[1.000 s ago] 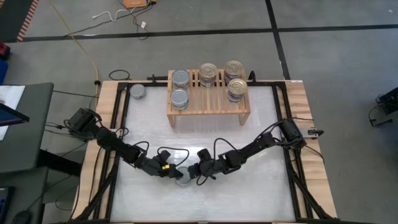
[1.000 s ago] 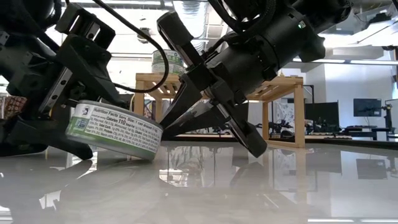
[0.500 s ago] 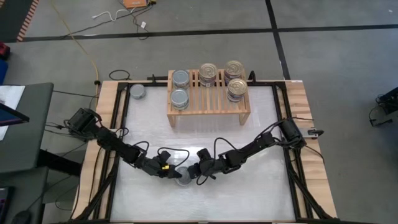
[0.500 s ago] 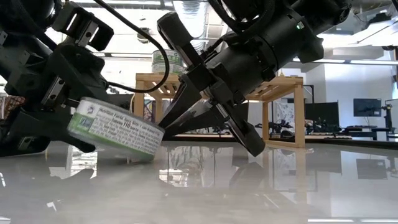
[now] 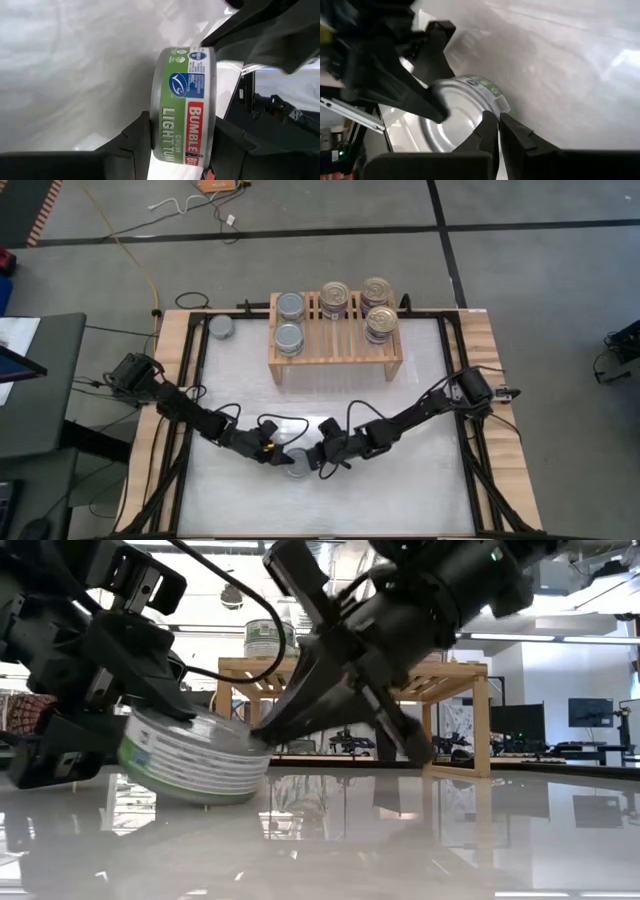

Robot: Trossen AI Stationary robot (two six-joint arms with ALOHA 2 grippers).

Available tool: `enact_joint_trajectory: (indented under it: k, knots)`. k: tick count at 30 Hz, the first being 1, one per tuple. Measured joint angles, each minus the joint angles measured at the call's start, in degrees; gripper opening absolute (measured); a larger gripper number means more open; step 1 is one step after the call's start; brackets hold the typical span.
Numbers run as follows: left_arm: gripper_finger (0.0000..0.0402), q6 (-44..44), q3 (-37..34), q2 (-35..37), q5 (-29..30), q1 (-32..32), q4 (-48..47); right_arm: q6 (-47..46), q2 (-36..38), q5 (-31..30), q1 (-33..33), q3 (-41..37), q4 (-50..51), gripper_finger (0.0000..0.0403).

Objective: Stack canned seafood by type on shelf
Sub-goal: Put the green tuna can on the shelf

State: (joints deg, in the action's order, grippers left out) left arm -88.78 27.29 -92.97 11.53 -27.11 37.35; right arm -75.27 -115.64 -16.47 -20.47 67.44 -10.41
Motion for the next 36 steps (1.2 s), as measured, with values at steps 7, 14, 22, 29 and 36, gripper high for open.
enact_joint_trajectory:
  k: [7, 14, 22, 29, 36]
  knots:
    - [0.0151, 0.76, -0.02, 0.0, -0.18, 1.15, 0.38, 0.14, 6.06, 0.06, -0.42, 0.17, 12.85, 0.0068]
    - [0.0152, 1.49, -0.02, 0.0, -0.63, 1.85, 0.67, -0.96, 12.16, 0.21, -2.2, 0.17, 26.76, 0.0119]
    - [0.0152, 1.05, -0.02, 0.0, 0.15, 2.11, 1.01, -3.83, 19.88, -3.7, -11.98, 0.17, 49.6, 0.0178]
    - [0.0153, -0.02, -0.02, 0.0, 0.22, 2.57, 1.04, -7.24, 21.21, -3.13, -19.24, 0.15, 55.09, 0.0183]
    - [0.0153, 1.1, -0.02, 0.0, 1.91, 3.55, 1.04, -6.49, 21.18, -3.15, -23.31, 0.15, 52.81, 0.0181]
